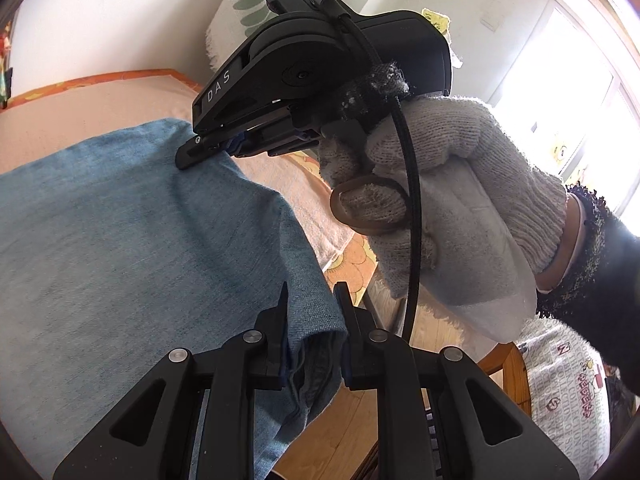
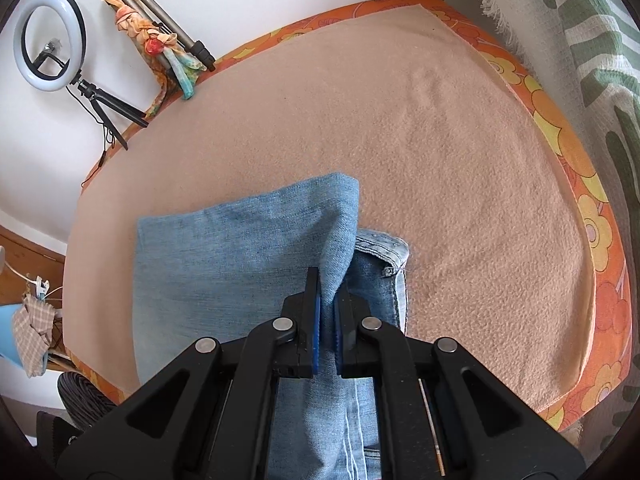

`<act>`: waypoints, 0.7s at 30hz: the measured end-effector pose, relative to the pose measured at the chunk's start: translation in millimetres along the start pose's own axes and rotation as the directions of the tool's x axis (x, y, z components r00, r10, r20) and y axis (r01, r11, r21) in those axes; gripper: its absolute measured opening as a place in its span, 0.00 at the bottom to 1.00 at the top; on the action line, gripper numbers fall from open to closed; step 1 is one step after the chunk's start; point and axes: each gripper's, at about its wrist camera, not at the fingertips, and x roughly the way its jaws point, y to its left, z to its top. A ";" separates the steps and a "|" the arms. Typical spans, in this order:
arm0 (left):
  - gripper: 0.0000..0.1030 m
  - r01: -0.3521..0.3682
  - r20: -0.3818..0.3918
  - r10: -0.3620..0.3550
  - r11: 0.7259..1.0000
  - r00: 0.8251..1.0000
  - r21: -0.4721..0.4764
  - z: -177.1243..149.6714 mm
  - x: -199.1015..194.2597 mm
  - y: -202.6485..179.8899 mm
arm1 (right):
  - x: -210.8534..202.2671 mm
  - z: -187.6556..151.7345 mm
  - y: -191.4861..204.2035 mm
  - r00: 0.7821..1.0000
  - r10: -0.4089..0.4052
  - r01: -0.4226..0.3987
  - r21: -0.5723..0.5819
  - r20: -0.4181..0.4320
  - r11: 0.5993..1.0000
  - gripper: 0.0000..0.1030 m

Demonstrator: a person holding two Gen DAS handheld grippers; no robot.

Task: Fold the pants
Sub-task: 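Lay the folded edge onto the jeans stack with the right tool, then open the right tool and release the folded jeans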

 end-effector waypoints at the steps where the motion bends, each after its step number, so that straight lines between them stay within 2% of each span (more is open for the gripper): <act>1: 0.17 0.008 -0.005 -0.008 1.000 1.000 -0.003 0.5 2.7 1.2 | 2.6 0.1 -1.4 1.000 0.000 0.000 -0.005 -0.006 1.000 0.05; 6: 0.26 0.026 -0.015 -0.026 0.999 1.000 0.024 -14.5 -3.4 -11.9 | 10.0 1.7 -7.4 1.000 0.004 -0.005 -0.007 -0.029 1.000 0.05; 12: 0.32 0.048 -0.066 -0.043 0.996 0.997 0.079 -26.8 -1.1 -21.3 | 6.6 0.7 -14.1 1.000 0.002 -0.002 0.008 -0.024 1.000 0.13; 18: 0.32 0.062 -0.078 -0.054 0.993 0.995 0.098 -36.0 -10.5 -26.5 | -2.2 -7.7 -17.3 1.000 -0.014 0.014 0.017 -0.004 1.000 0.14; 21: 0.32 0.060 -0.090 -0.050 0.991 0.995 0.117 -36.4 -24.5 -25.3 | -4.6 -12.8 -21.4 0.999 -0.033 0.033 0.031 -0.003 0.999 0.17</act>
